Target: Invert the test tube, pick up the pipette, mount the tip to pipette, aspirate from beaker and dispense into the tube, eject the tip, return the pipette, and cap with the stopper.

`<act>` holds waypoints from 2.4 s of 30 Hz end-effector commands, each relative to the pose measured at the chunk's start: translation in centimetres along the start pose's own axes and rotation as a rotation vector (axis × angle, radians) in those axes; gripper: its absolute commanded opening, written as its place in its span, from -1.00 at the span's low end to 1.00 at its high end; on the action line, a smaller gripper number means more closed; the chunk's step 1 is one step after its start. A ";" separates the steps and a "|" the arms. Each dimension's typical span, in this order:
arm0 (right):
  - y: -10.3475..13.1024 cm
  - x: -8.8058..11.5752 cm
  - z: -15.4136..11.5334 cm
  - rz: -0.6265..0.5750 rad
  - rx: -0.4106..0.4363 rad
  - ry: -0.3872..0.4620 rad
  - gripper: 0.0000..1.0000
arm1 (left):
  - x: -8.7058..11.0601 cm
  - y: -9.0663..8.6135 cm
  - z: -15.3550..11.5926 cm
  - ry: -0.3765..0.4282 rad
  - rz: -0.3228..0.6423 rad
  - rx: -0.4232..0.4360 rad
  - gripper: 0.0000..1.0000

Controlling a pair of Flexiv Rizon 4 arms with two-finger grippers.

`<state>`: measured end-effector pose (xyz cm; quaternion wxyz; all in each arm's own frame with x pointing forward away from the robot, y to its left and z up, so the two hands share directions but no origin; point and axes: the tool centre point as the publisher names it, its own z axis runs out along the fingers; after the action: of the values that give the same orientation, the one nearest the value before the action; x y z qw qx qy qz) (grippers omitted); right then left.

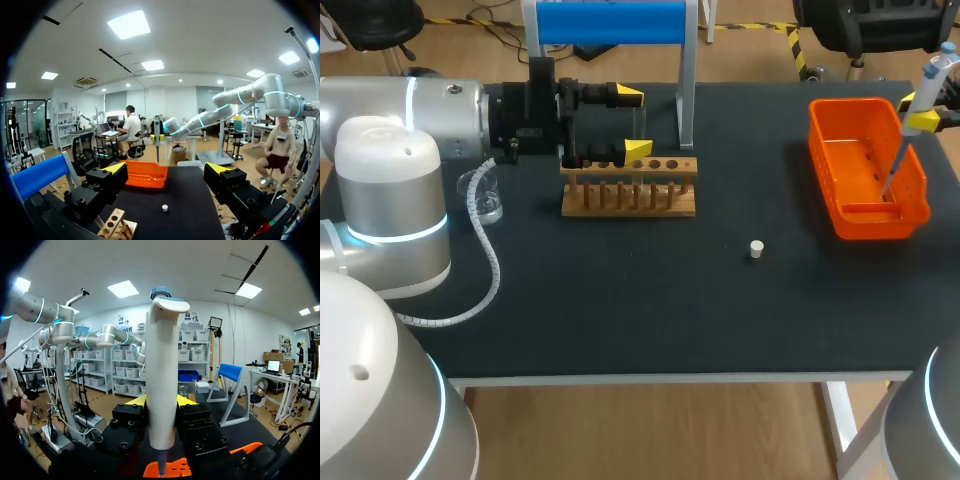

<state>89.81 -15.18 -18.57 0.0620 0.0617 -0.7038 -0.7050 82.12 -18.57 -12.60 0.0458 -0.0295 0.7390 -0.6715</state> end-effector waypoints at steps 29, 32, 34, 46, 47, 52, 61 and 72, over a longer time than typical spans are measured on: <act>0.0 -0.2 -0.3 0.001 0.000 0.008 -1.00 | -3.7 -7.0 26.7 0.075 -0.128 -0.158 -0.73; 0.0 -0.2 -0.3 0.001 0.000 0.008 -1.00 | -3.7 -7.3 27.7 0.074 -0.094 -0.146 -1.00; 0.0 -0.2 -0.3 0.001 0.000 0.008 -1.00 | -3.7 -7.3 27.7 0.074 -0.094 -0.146 -1.00; 0.0 -0.2 -0.3 0.001 0.000 0.008 -1.00 | -3.7 -7.3 27.7 0.074 -0.094 -0.146 -1.00; 0.0 -0.2 -0.3 0.001 0.000 0.008 -1.00 | -3.7 -7.3 27.7 0.074 -0.094 -0.146 -1.00; 0.0 -0.2 -0.3 0.001 0.000 0.008 -1.00 | -3.7 -7.3 27.7 0.074 -0.094 -0.146 -1.00; 0.0 -0.2 -0.3 0.001 0.000 0.008 -1.00 | -3.7 -7.3 27.7 0.074 -0.094 -0.146 -1.00; 0.0 -0.2 -0.3 0.001 0.000 0.008 -1.00 | -3.6 -8.1 29.4 0.061 -0.052 -0.149 -1.00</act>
<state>89.84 -15.20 -18.61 0.0623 0.0621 -0.7034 -0.7053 88.62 -46.79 -7.32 0.0008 -0.0289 0.7851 -0.6187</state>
